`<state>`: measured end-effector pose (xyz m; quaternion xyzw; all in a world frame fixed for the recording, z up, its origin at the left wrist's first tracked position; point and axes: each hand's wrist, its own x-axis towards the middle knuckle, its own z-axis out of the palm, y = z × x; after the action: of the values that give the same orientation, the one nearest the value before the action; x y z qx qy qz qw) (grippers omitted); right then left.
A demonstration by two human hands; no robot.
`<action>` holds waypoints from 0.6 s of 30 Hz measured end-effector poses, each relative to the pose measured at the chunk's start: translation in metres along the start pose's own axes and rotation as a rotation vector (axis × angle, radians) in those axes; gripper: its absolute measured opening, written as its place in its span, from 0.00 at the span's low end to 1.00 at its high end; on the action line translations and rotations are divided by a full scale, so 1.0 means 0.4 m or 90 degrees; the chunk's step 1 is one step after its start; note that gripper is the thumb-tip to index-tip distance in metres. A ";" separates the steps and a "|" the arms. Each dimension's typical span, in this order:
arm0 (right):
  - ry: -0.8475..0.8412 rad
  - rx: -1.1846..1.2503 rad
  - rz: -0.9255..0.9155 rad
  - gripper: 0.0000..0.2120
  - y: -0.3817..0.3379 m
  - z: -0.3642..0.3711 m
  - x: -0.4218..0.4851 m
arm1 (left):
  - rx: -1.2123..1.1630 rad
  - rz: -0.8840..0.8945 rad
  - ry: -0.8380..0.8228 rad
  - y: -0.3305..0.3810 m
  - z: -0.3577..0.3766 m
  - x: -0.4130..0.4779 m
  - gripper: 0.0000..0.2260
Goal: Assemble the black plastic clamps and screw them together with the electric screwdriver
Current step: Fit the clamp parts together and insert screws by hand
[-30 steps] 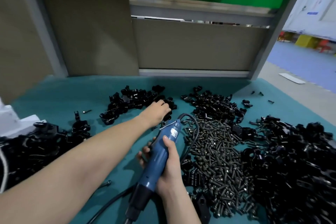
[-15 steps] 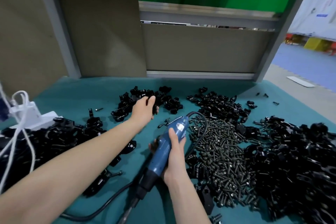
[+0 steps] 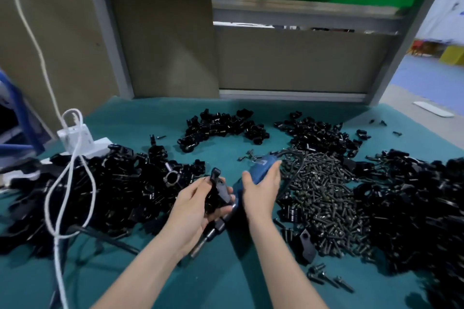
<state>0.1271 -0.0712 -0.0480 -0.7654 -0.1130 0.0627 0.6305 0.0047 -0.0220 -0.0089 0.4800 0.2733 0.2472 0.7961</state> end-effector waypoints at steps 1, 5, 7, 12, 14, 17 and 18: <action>0.005 -0.021 -0.023 0.38 0.005 -0.009 -0.002 | 0.011 0.026 -0.005 -0.002 -0.004 -0.004 0.14; 0.075 -0.015 -0.118 0.22 0.003 -0.026 -0.043 | 0.065 0.128 -0.037 -0.001 -0.019 -0.006 0.13; 0.099 0.057 -0.251 0.14 -0.023 -0.036 -0.075 | 0.075 0.159 -0.041 -0.005 -0.029 -0.005 0.13; -0.113 0.003 -0.431 0.14 -0.033 -0.041 -0.185 | 0.138 0.200 -0.041 -0.024 -0.048 -0.010 0.12; -0.122 -0.022 -0.420 0.15 -0.024 -0.044 -0.190 | 0.175 0.226 -0.058 -0.024 -0.045 -0.009 0.11; -0.135 0.040 -0.280 0.17 -0.034 -0.053 -0.171 | 0.202 0.221 -0.119 -0.022 -0.040 -0.011 0.16; -0.139 0.064 -0.237 0.16 -0.037 -0.056 -0.169 | 0.215 0.228 -0.115 -0.021 -0.041 -0.010 0.18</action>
<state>0.0655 -0.1067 -0.0324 -0.6874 -0.3167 0.0335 0.6528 -0.0083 -0.0179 -0.0220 0.6668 0.1493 0.2915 0.6694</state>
